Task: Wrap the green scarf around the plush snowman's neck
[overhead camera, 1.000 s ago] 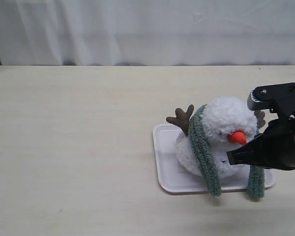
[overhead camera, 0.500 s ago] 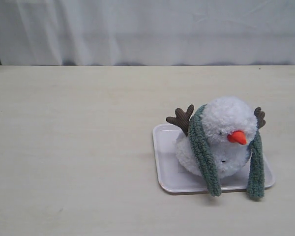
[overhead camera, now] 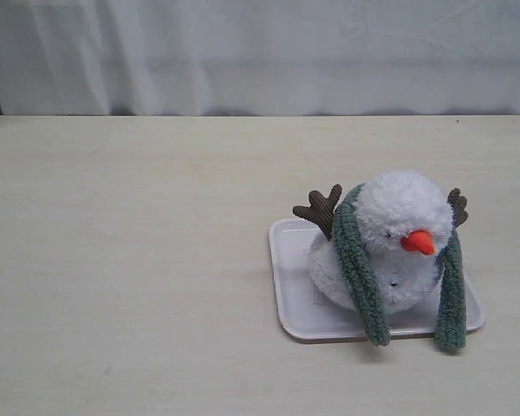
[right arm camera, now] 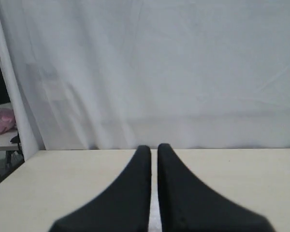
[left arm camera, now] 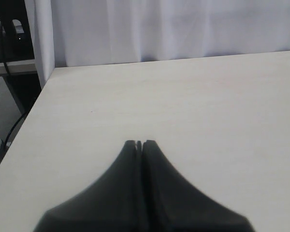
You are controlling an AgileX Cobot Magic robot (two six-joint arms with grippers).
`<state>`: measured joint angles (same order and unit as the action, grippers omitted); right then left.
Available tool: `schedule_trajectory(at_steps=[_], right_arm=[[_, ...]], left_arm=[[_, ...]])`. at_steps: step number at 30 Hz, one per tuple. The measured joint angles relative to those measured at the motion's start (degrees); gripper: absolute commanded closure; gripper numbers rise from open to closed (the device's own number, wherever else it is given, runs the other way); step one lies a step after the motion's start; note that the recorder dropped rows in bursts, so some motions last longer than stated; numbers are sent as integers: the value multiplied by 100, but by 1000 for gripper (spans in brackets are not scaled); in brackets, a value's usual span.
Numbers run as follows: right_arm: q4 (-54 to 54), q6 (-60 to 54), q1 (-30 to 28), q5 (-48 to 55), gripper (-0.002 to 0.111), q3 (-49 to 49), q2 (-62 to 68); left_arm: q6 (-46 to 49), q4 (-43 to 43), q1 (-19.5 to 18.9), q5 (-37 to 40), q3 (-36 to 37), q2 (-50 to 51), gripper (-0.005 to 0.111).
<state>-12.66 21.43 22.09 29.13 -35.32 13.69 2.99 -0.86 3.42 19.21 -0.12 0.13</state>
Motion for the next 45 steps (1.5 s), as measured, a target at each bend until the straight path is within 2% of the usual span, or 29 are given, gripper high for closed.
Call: schedule_trajectory(at_steps=[11, 34, 45], right_arm=[[12, 0, 0, 46, 104, 0, -836], [12, 0, 0, 49, 104, 0, -878], [22, 0, -12, 97, 104, 0, -1346]], left_arm=[[0, 0, 0, 0, 0, 0, 107], [0, 0, 0, 0, 0, 0, 107], [0, 0, 0, 0, 0, 0, 107]])
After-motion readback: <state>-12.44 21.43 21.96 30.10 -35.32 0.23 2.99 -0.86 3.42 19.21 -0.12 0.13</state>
